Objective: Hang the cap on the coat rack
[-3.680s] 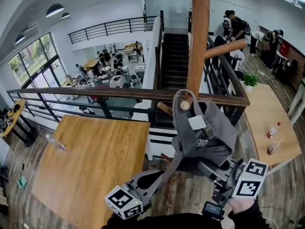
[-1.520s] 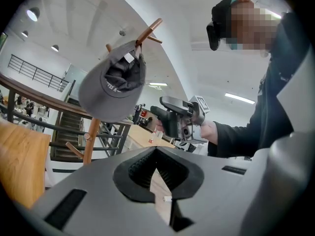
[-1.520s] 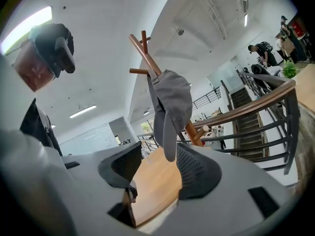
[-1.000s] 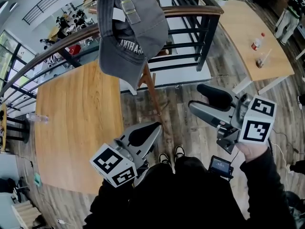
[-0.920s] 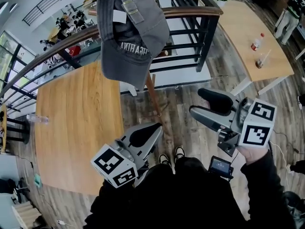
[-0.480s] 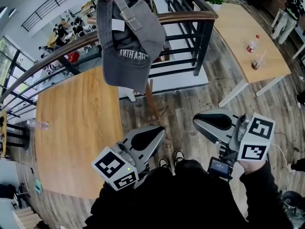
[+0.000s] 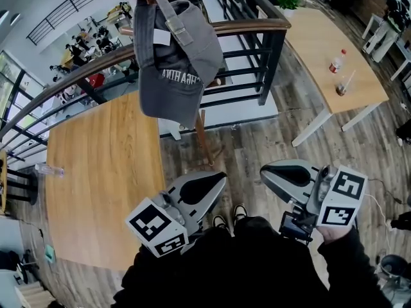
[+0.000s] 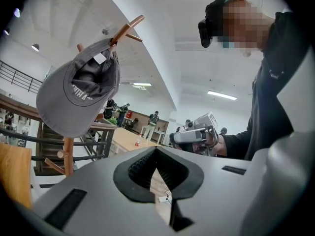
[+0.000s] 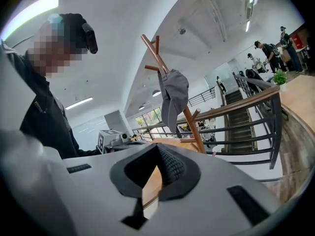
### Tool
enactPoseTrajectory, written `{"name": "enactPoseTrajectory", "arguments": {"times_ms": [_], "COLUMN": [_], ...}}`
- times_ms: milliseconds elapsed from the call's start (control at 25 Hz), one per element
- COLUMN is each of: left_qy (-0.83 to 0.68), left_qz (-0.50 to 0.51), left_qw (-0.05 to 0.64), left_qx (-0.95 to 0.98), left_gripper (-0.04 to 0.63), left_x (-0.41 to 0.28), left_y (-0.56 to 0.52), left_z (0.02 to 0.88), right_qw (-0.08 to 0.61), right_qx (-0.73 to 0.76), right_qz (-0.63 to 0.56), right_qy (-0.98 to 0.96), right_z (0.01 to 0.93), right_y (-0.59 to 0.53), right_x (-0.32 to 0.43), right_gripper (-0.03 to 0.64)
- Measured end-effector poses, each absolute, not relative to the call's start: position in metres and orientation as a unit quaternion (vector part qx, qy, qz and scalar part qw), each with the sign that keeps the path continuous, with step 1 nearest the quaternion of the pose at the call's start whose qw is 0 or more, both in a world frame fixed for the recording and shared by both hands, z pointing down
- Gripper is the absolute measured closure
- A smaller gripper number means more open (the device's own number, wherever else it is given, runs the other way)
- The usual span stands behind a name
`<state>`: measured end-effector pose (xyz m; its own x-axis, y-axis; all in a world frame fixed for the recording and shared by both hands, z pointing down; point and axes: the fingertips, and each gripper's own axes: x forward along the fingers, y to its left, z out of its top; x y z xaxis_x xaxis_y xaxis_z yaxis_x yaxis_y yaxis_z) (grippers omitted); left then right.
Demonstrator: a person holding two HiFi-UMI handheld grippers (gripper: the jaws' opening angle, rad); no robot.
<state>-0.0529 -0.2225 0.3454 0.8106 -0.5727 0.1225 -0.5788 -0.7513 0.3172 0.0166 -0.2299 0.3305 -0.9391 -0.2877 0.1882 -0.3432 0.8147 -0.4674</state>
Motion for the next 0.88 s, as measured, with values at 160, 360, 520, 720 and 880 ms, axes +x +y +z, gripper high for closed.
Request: {"name": "enactPoseTrajectory", "arguments": {"times_ms": [160, 360, 520, 720, 880], "left_qy": [-0.302, -0.295, -0.293, -0.293, -0.292], "left_qz": [0.007, 0.007, 0.008, 0.007, 0.004], "left_qw": [0.17, 0.165, 0.165, 0.164, 0.164], "left_qx": [0.938, 0.941, 0.942, 0.942, 0.942], "left_gripper": [0.591, 0.591, 0.591, 0.591, 0.591], "left_x": [-0.049, -0.048, -0.047, -0.048, -0.047], "left_y": [-0.221, -0.223, -0.22, -0.223, -0.225], "left_z": [0.344, 0.344, 0.342, 0.343, 0.342], "right_qw": [0.05, 0.05, 0.046, 0.049, 0.051], "right_qx": [0.17, 0.167, 0.168, 0.166, 0.169], "right_qz": [0.252, 0.248, 0.25, 0.249, 0.247], "right_qy": [-0.951, -0.953, -0.952, -0.953, -0.953], "right_z": [0.328, 0.326, 0.322, 0.323, 0.321], "right_y": [-0.229, -0.23, -0.23, -0.232, -0.234], "right_x": [0.015, 0.009, 0.01, 0.007, 0.007], "right_gripper": [0.598, 0.598, 0.598, 0.6, 0.598]}}
